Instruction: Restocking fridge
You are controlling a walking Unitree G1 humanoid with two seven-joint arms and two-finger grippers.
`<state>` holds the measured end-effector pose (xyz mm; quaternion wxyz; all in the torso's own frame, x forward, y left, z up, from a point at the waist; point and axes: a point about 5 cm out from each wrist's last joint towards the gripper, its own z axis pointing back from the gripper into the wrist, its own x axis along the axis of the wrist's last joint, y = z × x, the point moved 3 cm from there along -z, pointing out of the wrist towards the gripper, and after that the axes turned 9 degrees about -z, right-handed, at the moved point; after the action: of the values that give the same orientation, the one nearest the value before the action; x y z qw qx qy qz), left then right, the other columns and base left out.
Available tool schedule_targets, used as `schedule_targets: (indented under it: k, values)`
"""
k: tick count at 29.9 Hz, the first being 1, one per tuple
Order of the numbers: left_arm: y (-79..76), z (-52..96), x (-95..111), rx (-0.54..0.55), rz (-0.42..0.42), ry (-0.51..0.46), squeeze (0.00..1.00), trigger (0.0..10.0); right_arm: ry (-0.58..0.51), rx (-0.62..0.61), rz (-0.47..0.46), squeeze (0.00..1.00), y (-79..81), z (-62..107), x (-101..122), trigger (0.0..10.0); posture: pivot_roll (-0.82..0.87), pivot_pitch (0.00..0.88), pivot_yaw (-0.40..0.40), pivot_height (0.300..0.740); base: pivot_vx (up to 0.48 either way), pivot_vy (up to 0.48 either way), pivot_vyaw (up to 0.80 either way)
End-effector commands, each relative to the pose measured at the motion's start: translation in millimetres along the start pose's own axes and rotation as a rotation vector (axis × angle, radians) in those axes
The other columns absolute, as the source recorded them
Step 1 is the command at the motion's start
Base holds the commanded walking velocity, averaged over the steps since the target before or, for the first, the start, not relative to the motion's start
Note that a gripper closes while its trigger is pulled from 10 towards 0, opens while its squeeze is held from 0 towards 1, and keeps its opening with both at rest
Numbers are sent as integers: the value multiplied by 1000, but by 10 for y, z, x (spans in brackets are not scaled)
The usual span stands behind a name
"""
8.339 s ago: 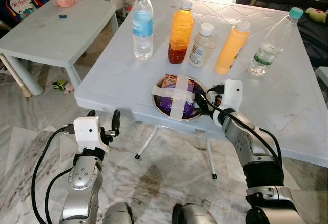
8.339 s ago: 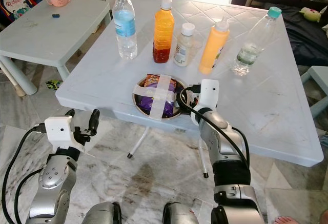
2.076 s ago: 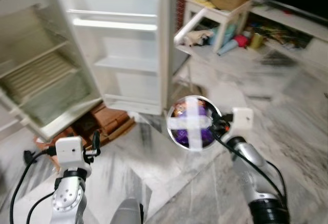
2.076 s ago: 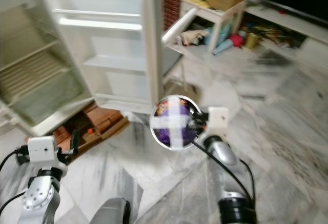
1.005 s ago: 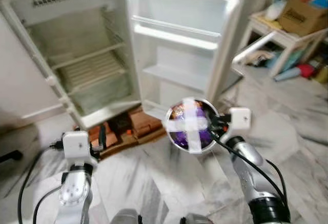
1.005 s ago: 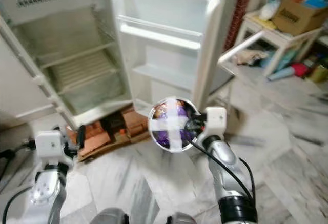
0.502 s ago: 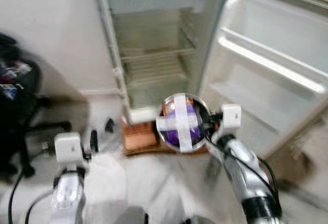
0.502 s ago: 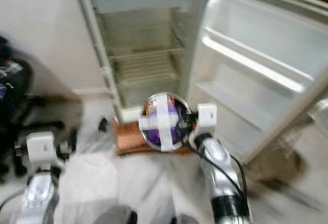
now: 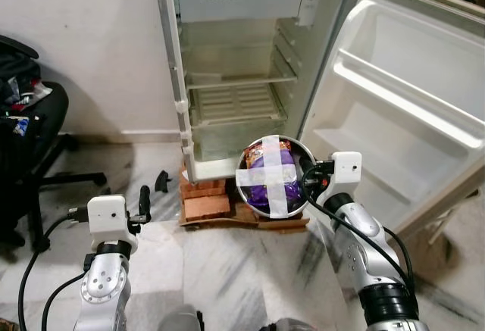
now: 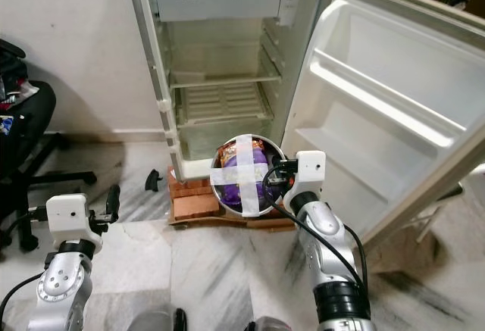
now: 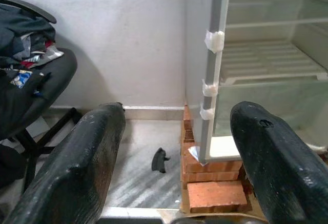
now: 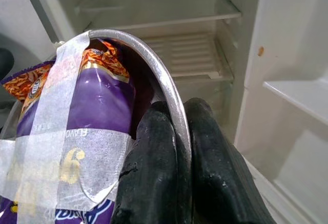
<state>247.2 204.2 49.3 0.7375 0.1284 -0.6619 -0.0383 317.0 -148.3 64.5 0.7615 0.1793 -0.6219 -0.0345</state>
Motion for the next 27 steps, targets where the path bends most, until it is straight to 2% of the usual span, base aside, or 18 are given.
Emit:
schedule_targets:
  k: [1,14,27]
  values:
    - [7,1,3,-3,4,-4,0,10000,-27,0,0,0,4,-11,61,10000,106,71,-66,740,398,270,0]
    - [-5,-1,5,-14,-3,-6,0,10000,-29,-15,1,0,-12,-4,55,10000,103,75,-62,740,398,267,0]
    - [-28,-8,0,-23,-6,-3,0,10000,-35,-26,6,0,-34,-8,67,10000,102,77,-64,740,417,185,0]
